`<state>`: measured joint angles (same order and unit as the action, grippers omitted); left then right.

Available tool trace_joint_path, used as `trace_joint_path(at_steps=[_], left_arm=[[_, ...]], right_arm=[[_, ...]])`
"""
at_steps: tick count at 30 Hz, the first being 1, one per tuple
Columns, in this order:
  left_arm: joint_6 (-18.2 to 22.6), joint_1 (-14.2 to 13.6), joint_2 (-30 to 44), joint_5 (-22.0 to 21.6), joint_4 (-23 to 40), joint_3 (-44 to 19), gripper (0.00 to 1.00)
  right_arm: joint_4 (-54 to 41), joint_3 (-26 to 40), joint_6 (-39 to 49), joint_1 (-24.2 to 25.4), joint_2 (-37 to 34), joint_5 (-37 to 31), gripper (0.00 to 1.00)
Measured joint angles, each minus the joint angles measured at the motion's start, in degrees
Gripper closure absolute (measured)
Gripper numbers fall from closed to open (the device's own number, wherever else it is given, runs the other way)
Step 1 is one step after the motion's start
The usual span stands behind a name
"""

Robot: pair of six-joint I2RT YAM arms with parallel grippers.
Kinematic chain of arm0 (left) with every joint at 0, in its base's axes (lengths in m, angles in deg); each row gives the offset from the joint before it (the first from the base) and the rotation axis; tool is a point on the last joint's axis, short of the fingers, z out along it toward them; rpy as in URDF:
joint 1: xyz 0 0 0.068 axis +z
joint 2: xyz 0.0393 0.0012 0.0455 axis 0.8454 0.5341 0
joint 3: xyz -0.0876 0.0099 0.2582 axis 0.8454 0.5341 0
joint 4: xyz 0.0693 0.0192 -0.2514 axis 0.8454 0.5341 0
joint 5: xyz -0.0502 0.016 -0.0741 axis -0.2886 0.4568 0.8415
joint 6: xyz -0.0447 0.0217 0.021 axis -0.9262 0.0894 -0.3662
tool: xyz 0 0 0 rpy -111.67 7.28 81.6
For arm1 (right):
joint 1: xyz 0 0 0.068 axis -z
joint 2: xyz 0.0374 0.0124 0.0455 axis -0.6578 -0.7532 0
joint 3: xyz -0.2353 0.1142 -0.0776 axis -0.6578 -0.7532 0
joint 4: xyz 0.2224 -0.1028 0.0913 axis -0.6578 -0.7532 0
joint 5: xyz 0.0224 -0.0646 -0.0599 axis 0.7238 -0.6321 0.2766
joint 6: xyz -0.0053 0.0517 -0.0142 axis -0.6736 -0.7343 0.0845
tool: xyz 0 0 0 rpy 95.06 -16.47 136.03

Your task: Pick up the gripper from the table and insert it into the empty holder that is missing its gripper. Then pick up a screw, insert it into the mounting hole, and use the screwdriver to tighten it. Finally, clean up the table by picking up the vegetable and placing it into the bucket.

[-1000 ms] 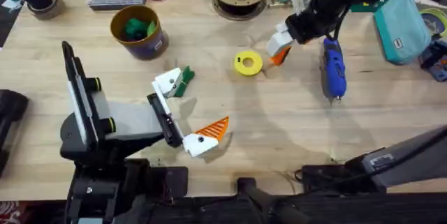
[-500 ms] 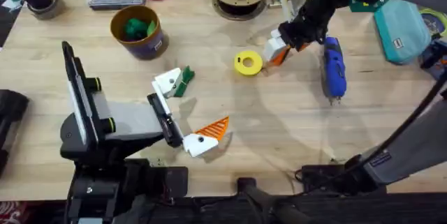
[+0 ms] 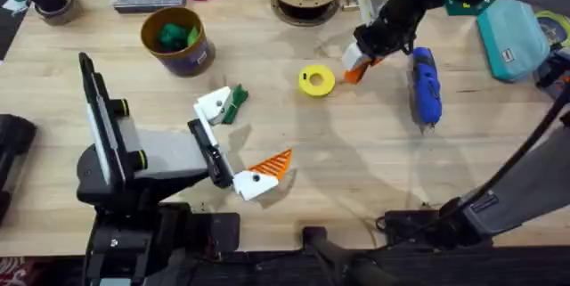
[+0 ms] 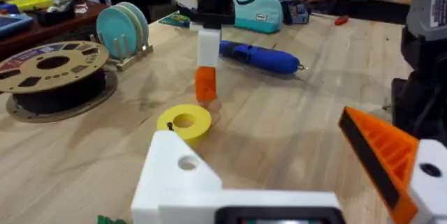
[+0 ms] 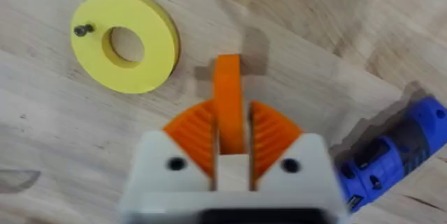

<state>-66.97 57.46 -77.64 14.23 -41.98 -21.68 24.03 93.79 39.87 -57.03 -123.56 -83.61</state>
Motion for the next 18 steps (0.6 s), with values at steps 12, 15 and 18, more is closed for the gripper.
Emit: trace_joint_path(at_steps=[12, 15, 18], left_arm=[[0.0, 0.0, 0.0, 0.0, 0.0, 0.0, 0.011], [0.0, 0.0, 0.0, 0.0, 0.0, 0.0, 0.011], [0.0, 0.0, 0.0, 0.0, 0.0, 0.0, 0.011]], right_arm=[[0.4, 0.1, -0.2, 0.0, 0.0, 0.0, 0.99], [0.4, 0.1, -0.5, 0.0, 0.1, 0.0, 0.99], [0.3, 0.1, -1.3, 0.0, 1.2, 0.0, 0.99]])
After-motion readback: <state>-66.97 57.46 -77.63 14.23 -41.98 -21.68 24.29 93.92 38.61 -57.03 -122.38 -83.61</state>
